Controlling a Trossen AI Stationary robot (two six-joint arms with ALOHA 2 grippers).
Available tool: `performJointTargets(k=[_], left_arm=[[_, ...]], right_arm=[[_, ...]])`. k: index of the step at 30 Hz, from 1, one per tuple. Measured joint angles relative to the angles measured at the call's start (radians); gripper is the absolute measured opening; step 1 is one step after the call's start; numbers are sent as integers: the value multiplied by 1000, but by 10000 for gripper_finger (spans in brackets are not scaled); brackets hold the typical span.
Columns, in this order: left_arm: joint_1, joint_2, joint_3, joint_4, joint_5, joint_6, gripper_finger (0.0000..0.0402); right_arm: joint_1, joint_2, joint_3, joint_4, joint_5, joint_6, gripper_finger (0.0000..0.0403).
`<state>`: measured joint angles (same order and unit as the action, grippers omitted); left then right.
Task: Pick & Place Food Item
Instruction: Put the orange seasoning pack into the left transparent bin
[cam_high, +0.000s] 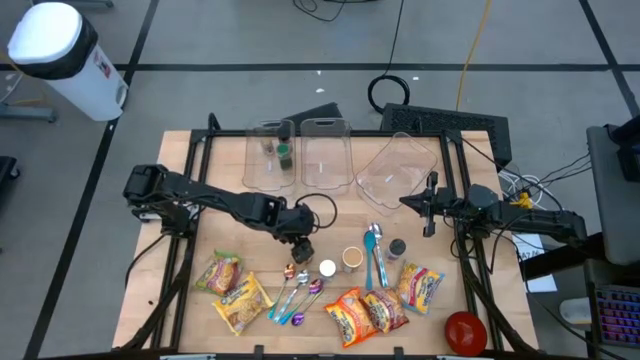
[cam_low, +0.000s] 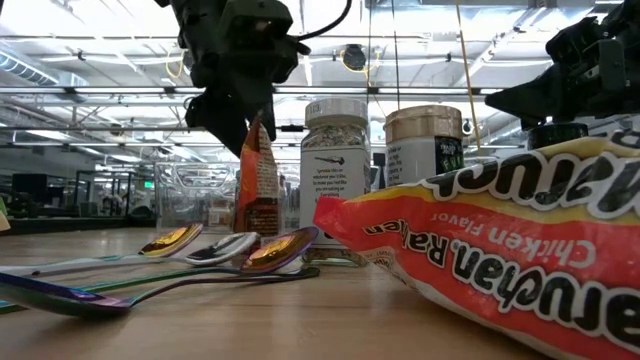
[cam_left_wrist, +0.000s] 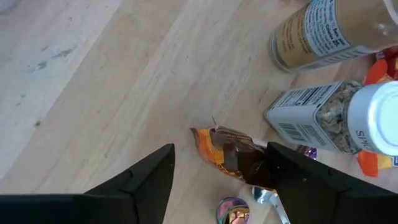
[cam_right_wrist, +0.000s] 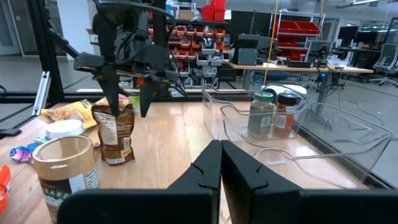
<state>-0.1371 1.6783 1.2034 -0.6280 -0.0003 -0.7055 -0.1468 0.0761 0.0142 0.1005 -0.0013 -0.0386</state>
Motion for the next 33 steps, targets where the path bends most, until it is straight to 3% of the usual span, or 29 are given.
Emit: performJointTargets(k=[5,17,25,33], left_arm=[[0,0,0,-34,3,3,204],[38,-44,0,-95,16,76,11],[67,-170,0,-120,-13,117,5],[96,-360,0,-175,-137,130,5]], right_arm=[[0,0,0,0,0,0,0],[0,0,0,0,0,0,0],[0,0,0,0,0,0,0],[0,0,0,0,0,0,0]])
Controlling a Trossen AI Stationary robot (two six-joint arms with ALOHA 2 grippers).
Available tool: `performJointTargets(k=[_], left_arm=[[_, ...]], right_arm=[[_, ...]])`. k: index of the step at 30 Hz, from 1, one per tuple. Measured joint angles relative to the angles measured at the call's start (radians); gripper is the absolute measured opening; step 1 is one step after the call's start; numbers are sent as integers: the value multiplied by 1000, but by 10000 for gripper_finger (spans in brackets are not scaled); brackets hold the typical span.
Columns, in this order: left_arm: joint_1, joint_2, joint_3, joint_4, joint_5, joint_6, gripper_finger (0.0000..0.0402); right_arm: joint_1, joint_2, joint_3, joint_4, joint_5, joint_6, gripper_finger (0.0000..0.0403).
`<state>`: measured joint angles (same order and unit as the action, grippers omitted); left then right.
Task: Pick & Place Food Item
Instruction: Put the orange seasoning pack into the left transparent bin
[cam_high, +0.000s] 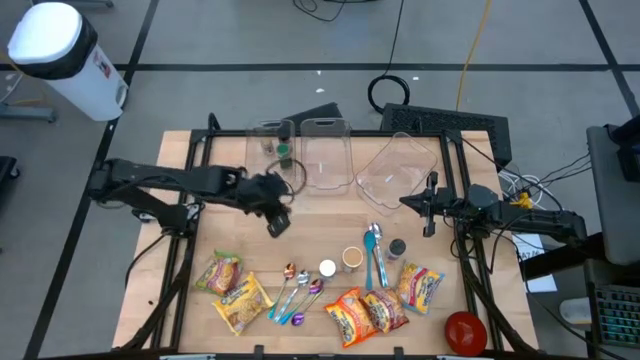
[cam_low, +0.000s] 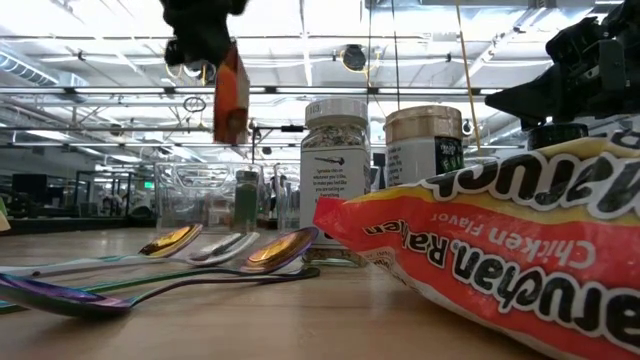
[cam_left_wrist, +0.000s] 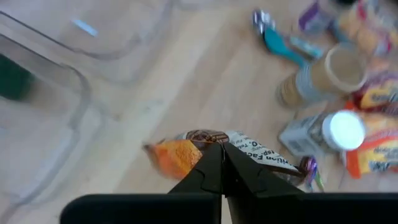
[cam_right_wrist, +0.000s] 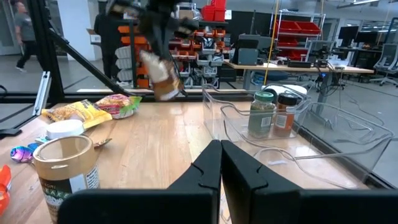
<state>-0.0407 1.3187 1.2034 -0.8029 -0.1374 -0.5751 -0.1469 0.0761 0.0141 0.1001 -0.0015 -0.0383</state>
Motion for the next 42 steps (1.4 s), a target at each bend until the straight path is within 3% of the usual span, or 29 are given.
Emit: performJointTargets(k=[11,22,34,42], left_arm=[[111,-199,1,-14,-159,86,6],[390,-206,1,-7,-147,218,5],[661,-73,-1,-14,63,359,5],[776,-78,-162,137,258,381,3]], right_arm=[[0,0,0,0,0,0,0],[0,0,0,0,0,0,0],[0,0,0,0,0,0,0],[0,1,0,0,0,0,0]])
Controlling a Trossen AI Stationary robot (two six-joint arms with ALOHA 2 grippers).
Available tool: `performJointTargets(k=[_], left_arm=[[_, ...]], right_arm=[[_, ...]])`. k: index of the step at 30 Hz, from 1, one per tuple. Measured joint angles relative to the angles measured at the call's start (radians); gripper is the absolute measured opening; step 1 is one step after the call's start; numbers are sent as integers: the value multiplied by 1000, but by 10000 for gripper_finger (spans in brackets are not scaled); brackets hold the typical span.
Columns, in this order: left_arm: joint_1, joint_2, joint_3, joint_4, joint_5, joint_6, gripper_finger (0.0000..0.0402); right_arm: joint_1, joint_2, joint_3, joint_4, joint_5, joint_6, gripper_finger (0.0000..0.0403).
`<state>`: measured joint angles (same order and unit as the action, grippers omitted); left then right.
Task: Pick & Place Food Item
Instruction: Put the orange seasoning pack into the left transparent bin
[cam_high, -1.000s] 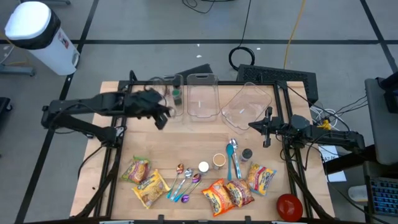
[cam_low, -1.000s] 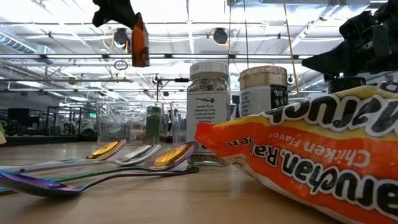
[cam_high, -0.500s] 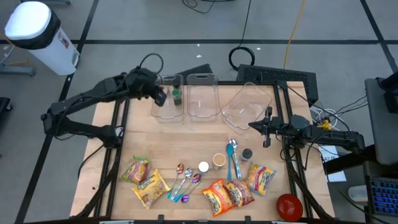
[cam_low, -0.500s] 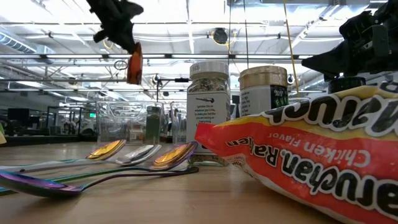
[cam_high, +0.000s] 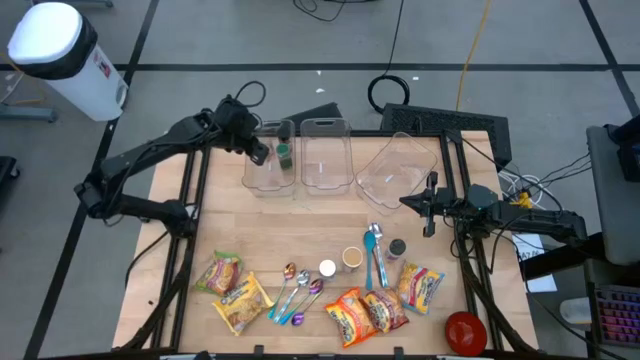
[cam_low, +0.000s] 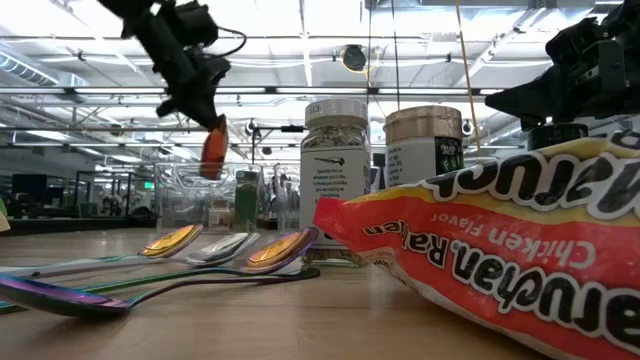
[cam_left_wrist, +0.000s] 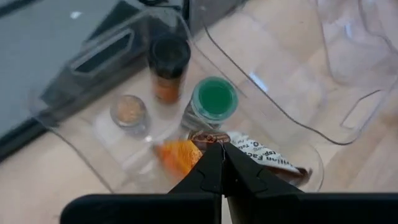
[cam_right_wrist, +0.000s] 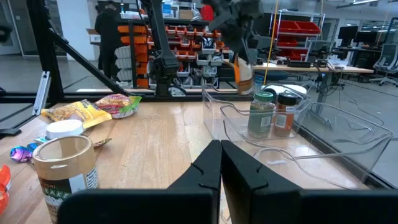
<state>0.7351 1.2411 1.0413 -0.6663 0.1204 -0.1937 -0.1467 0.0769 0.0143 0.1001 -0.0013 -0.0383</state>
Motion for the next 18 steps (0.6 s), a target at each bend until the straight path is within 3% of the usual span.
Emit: performJointTargets(k=[4,18], left_arm=[[48,-6,-88,102,85,-13,5],[70,3,-231,237,92,-30,7]], right_arm=[[0,0,0,0,0,0,0],[0,0,0,0,0,0,0]])
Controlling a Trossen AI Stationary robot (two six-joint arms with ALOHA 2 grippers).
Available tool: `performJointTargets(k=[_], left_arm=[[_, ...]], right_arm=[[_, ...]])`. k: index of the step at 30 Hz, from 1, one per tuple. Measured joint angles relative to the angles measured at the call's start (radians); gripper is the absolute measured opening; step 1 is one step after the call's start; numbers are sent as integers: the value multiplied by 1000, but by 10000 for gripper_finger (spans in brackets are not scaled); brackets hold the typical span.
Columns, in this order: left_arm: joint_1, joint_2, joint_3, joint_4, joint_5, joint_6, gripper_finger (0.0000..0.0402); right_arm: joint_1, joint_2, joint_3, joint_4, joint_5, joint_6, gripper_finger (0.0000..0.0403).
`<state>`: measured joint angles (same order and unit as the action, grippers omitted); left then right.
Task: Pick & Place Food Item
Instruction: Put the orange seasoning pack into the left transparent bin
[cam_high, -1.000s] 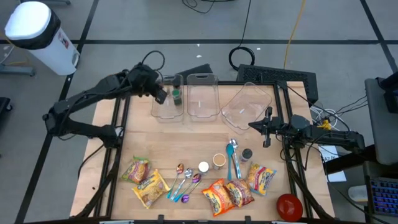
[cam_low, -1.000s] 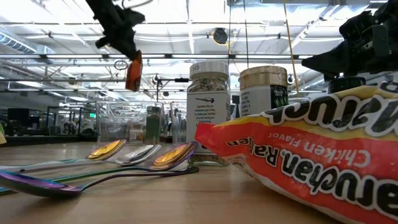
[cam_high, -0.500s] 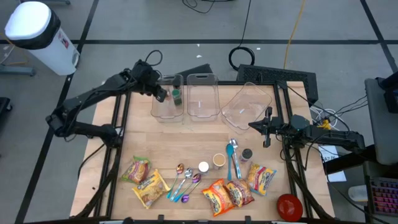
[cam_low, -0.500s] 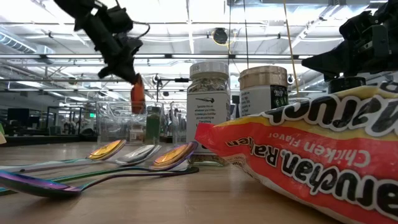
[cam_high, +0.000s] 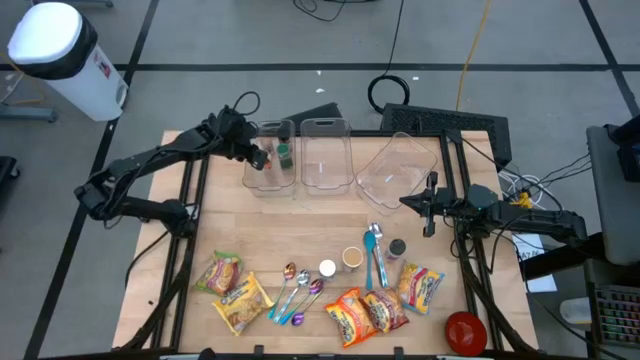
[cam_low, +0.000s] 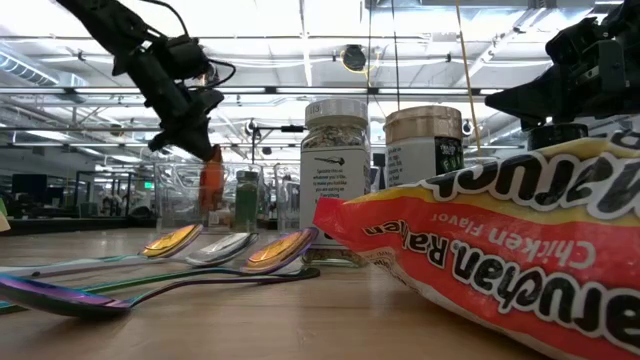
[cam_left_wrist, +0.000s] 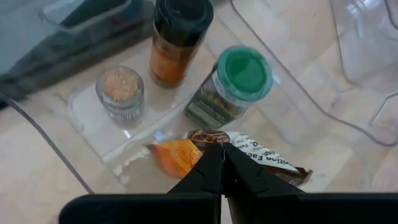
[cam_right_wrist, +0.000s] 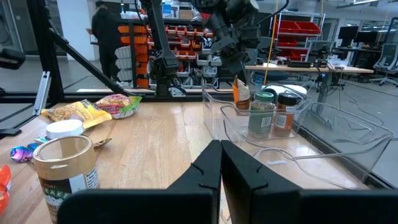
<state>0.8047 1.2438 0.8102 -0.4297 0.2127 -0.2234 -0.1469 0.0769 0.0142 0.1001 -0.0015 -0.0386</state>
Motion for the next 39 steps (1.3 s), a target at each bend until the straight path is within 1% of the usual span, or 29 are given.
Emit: performJointTargets(k=[5,13,16,19,21,25,31,35,39], left_arm=[[16,0,-52,68,-1,-4,5],[27,0,-95,151,-2,-31,7],[27,0,-96,153,-3,-33,10],[26,0,-96,153,-7,-17,4],[26,0,-96,153,-30,-11,4],[26,0,-96,153,-78,-15,16],[24,0,-96,150,-80,-14,5],[24,0,-96,148,-81,-15,13],[23,3,-97,132,-74,-15,5]], right_arm=[[0,0,0,0,0,0,0],[0,0,0,0,0,0,0],[0,0,0,0,0,0,0],[0,0,0,0,0,0,0],[0,0,0,0,0,0,0],[0,0,0,0,0,0,0],[0,0,0,0,0,0,0],[0,0,0,0,0,0,0],[0,0,0,0,0,0,0]])
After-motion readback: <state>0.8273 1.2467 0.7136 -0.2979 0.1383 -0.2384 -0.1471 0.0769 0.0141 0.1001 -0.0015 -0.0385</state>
